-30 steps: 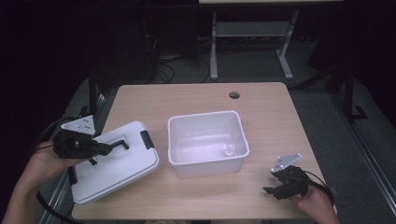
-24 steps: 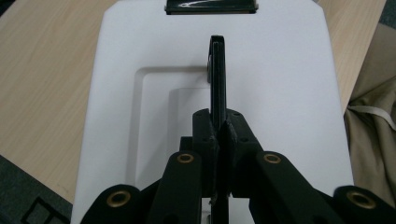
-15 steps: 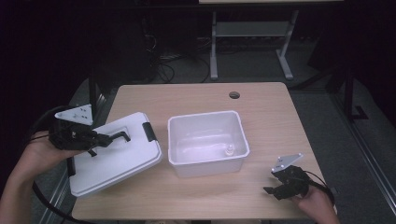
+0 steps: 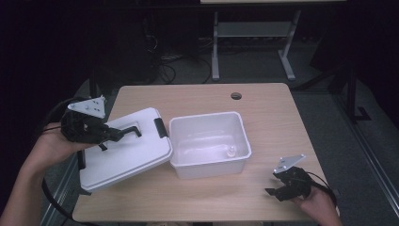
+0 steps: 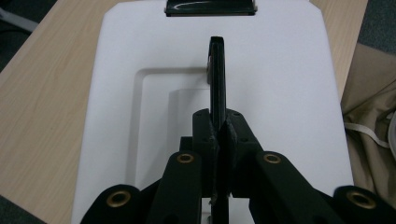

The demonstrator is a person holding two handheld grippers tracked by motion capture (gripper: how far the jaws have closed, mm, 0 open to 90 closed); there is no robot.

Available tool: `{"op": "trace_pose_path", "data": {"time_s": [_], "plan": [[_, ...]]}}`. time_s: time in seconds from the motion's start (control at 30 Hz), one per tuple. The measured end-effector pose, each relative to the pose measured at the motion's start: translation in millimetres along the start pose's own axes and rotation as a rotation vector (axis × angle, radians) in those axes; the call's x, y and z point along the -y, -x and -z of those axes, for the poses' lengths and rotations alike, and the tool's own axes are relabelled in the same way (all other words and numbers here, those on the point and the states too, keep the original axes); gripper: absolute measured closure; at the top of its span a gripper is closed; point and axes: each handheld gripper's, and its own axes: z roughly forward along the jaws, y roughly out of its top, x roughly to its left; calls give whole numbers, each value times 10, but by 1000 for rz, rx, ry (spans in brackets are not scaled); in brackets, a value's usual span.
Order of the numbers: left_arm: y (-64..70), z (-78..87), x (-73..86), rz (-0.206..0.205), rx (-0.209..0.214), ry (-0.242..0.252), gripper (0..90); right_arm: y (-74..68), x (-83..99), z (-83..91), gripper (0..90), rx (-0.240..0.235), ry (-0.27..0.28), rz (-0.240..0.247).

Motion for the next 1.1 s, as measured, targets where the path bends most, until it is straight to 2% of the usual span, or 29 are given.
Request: {"op": "trace_pose_path", "data": {"time_s": [0.2,0.53,1.1], "plan": [[0,-66,-113,-20,9,-3,842,0,7,13,319,2,7,1],[3,-175,-232,-27,25,9,842,-11,5,16,319,-1,12,5],[17,-339,-517,-62,52,28,842,-4,8,28,319,-5,17,0]]}}
